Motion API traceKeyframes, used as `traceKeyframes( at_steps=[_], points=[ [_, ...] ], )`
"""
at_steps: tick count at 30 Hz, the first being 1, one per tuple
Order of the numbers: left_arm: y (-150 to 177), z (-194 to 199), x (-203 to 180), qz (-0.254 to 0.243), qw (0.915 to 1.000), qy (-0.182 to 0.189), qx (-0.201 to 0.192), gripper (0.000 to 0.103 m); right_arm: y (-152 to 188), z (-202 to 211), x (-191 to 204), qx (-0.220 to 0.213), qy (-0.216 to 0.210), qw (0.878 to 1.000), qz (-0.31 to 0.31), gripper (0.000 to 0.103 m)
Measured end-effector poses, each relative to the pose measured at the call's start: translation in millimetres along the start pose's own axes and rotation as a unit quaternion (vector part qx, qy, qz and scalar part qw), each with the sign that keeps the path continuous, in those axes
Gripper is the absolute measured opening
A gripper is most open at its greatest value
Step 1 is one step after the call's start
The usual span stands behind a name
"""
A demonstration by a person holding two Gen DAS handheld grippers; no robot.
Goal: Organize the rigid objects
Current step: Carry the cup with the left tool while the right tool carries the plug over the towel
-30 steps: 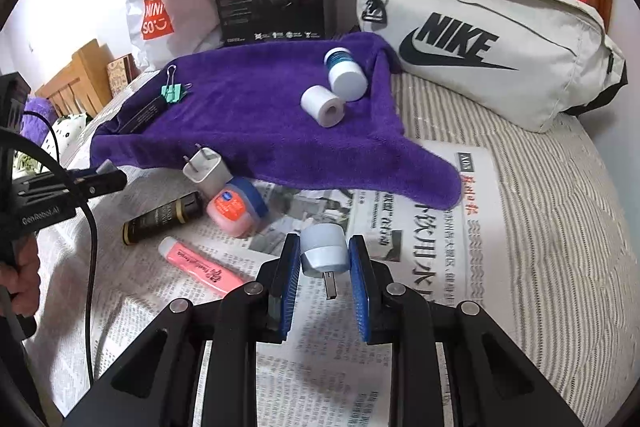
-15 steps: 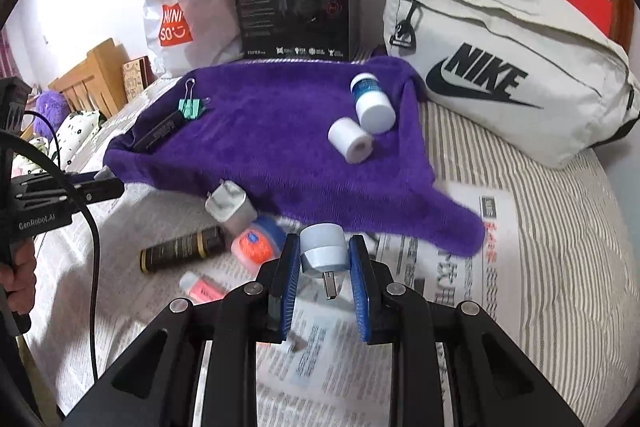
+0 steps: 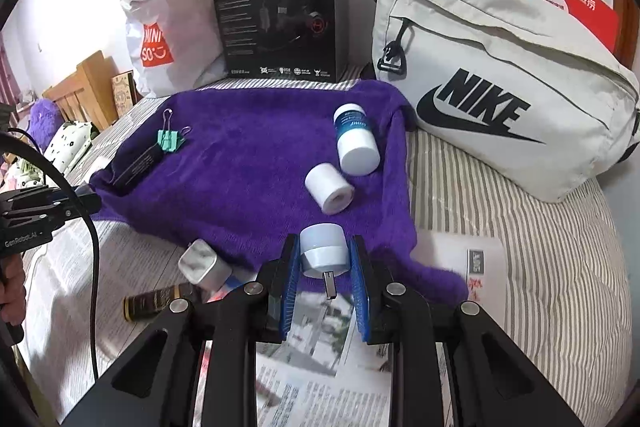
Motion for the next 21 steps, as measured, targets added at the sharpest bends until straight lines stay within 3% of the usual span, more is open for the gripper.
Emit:
traceKeyframes(
  at_steps=[11, 21],
  points=[
    [-11.6, -12.6, 0.4, -0.007, 1.0000, 0.003, 0.005, 0.026, -5.2, -44.5, -6.8, 0.059, -0.005, 0.998, -0.006, 0.024],
    [-13.4, -19.5, 1.2, -0.007, 0.9999, 0.009, 0.011, 0.026, -5.6, -62.7, -3.2, 0.082, -0.008, 0.997, 0.004, 0.024]
  ],
)
Point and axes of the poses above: each gripper's, at about its wrist camera, not at the fingertips, and z roughly against the way its jaws point, x to its left, y to its underside, the point moved 9 cm from there along -z, roughly the way its jaws point, and after that the axes turned 4 degrees about -y, right-handed, at the moved point
